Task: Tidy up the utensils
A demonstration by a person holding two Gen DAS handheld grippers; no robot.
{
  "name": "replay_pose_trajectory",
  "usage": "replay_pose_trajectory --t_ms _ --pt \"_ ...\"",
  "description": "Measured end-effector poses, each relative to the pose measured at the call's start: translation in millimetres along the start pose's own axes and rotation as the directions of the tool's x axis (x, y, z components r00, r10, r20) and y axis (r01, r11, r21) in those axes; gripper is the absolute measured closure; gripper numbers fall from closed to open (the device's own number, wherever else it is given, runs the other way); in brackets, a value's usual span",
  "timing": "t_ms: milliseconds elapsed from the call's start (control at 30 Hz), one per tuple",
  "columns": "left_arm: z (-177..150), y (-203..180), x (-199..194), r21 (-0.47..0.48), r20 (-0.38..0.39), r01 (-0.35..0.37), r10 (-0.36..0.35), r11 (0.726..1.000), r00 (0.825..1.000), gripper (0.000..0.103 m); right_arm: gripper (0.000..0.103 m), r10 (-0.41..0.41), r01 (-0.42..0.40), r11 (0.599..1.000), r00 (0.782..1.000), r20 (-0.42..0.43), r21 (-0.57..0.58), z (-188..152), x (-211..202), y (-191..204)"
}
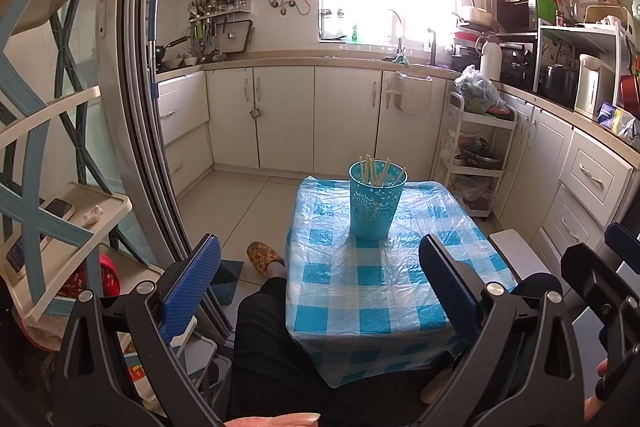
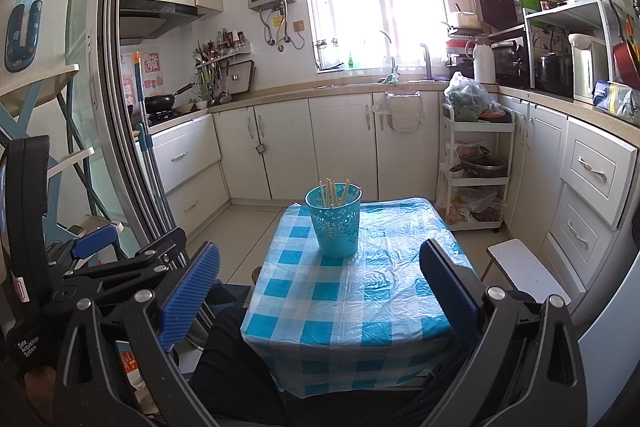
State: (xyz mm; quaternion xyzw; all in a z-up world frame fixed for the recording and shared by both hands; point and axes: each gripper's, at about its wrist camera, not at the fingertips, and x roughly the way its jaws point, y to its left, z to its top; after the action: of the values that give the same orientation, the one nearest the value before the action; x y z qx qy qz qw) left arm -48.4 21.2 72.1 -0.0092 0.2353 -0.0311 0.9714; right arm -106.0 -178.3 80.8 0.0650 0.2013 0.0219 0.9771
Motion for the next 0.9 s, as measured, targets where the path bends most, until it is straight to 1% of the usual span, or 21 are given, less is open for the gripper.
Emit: replay_pose_trajectory --t_ms 200,333,433,533,633,700,800,900 --pt "-4 -2 4 0.003 -0.005 0.000 0.000 1.000 1.000 0.008 0.007 0.003 -0.003 1.000 1.000 -0.002 -0.002 2 0 0" --pt "-6 -3 8 0.002 -0.014 0.014 -0.014 1.000 1.000 0.008 0.007 0.003 -0.003 1.000 1.000 -0.003 -0.002 3 1 0" --pt "-9 -3 11 0.005 -0.017 0.039 -0.039 0.999 0.999 0.008 0.007 0.007 -0.007 1.000 1.000 -0.005 -0.003 0 2 -1" --pt "-12 -3 18 0.005 -0.037 0.066 -0.066 0.998 0.997 0.008 0.007 0.010 -0.010 1.000 1.000 -0.011 -0.003 -2 5 -2" --pt "-16 -4 18 0.001 -0.008 0.031 -0.031 1.000 0.999 0.008 0.007 0.011 -0.011 1.000 1.000 -0.014 -0.002 -3 8 -4" --pt "-16 -4 22 0.006 -0.002 0.005 -0.005 1.000 1.000 0.008 0.007 0.011 -0.011 1.000 1.000 -0.020 0.001 -4 12 -7" --pt "-19 -9 39 0.030 -0.028 -0.027 0.028 0.999 0.999 0.008 0.007 0.004 -0.004 1.000 1.000 -0.031 -0.002 -5 26 -12" --pt "-19 -11 61 0.033 -0.075 -0.022 0.024 0.999 0.997 0.008 0.007 -0.012 0.011 1.000 0.999 -0.049 -0.008 -8 50 -17"
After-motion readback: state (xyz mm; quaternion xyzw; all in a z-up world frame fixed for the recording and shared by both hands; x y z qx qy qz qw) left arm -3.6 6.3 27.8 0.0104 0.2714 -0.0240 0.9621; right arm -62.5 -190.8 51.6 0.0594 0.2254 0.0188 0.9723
